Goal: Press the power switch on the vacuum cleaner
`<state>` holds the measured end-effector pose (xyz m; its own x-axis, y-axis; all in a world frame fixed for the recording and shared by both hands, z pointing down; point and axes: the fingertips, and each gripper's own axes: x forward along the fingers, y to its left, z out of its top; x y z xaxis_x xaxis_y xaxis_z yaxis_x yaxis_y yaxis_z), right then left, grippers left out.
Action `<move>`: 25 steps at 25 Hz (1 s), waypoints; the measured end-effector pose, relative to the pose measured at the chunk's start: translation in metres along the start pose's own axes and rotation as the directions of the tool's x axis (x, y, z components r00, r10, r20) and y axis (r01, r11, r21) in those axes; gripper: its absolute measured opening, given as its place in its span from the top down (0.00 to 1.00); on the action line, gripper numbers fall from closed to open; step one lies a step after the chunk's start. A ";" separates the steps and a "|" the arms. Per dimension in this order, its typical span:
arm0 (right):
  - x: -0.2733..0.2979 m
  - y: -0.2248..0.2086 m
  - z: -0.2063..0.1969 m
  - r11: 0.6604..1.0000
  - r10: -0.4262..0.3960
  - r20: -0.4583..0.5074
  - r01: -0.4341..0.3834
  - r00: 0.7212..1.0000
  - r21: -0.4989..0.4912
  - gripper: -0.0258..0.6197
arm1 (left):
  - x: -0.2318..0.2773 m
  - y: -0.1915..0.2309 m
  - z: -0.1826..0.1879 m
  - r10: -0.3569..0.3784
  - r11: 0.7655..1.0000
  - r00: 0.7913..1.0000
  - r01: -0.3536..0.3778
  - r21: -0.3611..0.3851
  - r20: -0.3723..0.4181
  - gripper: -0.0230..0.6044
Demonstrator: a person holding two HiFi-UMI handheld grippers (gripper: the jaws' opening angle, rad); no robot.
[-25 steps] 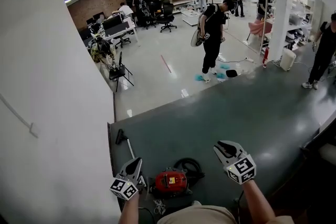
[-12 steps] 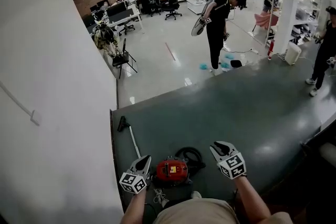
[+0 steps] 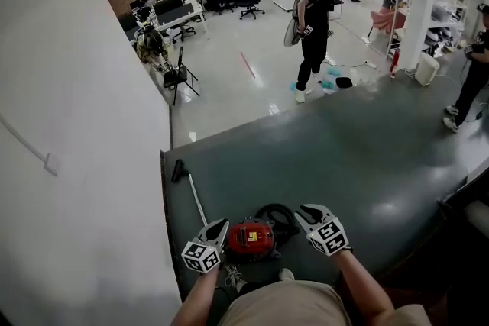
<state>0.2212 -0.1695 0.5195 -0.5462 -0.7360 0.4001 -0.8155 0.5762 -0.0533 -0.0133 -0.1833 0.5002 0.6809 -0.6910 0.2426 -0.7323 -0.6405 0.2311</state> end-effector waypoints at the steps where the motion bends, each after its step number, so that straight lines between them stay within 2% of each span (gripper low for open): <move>1: 0.000 0.002 0.000 1.000 0.006 -0.004 -0.006 1.000 -0.001 0.84 | 0.000 0.000 0.000 0.001 1.000 1.000 -0.001 -0.003 -0.002 0.96; 3: 0.001 0.006 -0.001 1.000 0.005 -0.005 -0.005 1.000 -0.014 0.85 | 0.001 0.001 0.000 0.002 1.000 1.000 -0.002 -0.006 -0.002 0.96; 9: -0.012 0.000 0.008 0.997 -0.064 0.034 0.065 0.997 -0.039 0.88 | 0.003 -0.011 0.000 -0.013 1.000 1.000 0.013 0.000 -0.017 0.96; 20: -0.010 0.008 0.008 0.998 -0.059 0.040 0.060 0.997 -0.032 0.89 | -0.008 -0.007 -0.007 0.000 1.000 1.000 0.000 -0.027 -0.018 0.96; 25: -0.005 0.007 0.005 0.996 -0.087 0.028 0.087 0.996 -0.014 0.89 | -0.011 -0.009 -0.009 -0.003 1.000 1.000 0.002 -0.029 -0.016 0.96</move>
<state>0.2175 -0.1632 0.5127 -0.4786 -0.7927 0.3776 -0.8572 0.5150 -0.0052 -0.0139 -0.1672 0.5043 0.6831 -0.6838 0.2567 -0.7302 -0.6324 0.2586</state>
